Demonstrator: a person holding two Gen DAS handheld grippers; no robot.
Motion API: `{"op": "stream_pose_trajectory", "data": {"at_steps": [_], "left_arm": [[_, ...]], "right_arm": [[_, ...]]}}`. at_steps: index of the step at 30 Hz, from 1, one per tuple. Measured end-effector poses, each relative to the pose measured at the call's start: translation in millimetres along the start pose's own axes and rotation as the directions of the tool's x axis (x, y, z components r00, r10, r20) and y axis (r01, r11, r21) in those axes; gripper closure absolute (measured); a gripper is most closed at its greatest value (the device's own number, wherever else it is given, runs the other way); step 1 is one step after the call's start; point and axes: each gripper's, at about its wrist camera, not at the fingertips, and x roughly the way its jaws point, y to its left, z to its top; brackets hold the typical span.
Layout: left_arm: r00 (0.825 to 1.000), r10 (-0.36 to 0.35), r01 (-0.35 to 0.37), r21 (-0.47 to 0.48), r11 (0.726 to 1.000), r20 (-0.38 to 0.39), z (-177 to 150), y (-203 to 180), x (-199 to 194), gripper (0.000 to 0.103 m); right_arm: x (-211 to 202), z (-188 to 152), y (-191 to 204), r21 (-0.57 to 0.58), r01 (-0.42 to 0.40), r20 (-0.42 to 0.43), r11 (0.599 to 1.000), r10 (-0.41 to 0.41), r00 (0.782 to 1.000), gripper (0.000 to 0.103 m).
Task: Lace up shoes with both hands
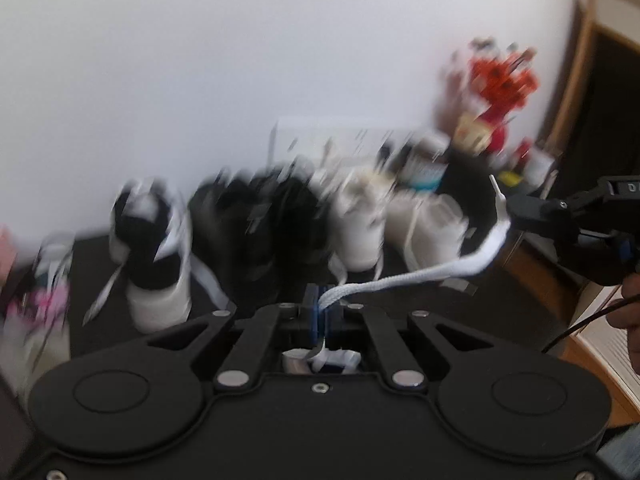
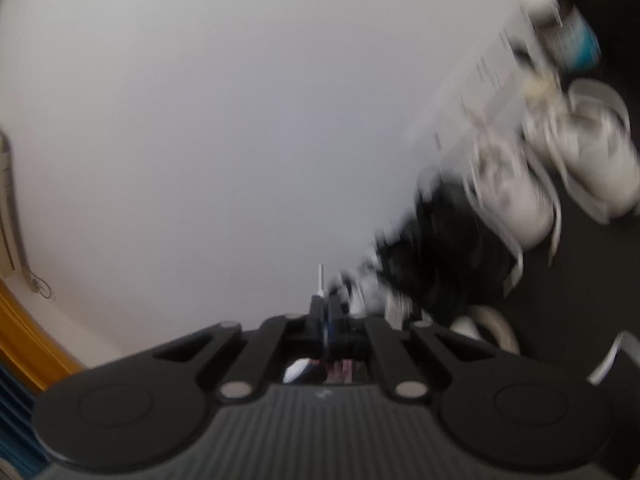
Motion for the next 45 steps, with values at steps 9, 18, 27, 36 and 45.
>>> {"op": "stream_pose_trajectory", "data": {"at_steps": [9, 18, 27, 36, 45], "left_arm": [[0.995, -0.103, 0.103, 0.080, 0.991, 0.001, -1, -21, -11, 0.046], [0.985, -0.174, 0.171, 0.156, 0.973, 0.004, 13, -46, -13, 0.032], [0.983, -0.184, 0.182, 0.069, 0.981, 0.020, 20, -31, -17, 0.029], [0.968, -0.251, 0.251, 0.138, 0.958, -0.022, 11, -58, -19, 0.023], [0.972, -0.235, 0.234, 0.071, 0.970, 0.007, 19, -58, 1, 0.080]], "right_arm": [[26, -13, -9, 0.058, 0.014, -0.070, 0.998, -0.010, 0.998, 0.101], [10, -13, 3, 0.011, 0.059, -0.019, 0.998, -0.059, 0.998, 0.101], [8, -14, 3, 0.002, 0.066, -0.014, 0.998, -0.065, 0.998, 0.101], [13, -16, 14, -0.019, 0.022, -0.028, 1.000, -0.023, 0.999, 0.101], [10, -17, 12, 0.002, -0.005, -0.031, 1.000, 0.005, 1.000, 0.101]]}}
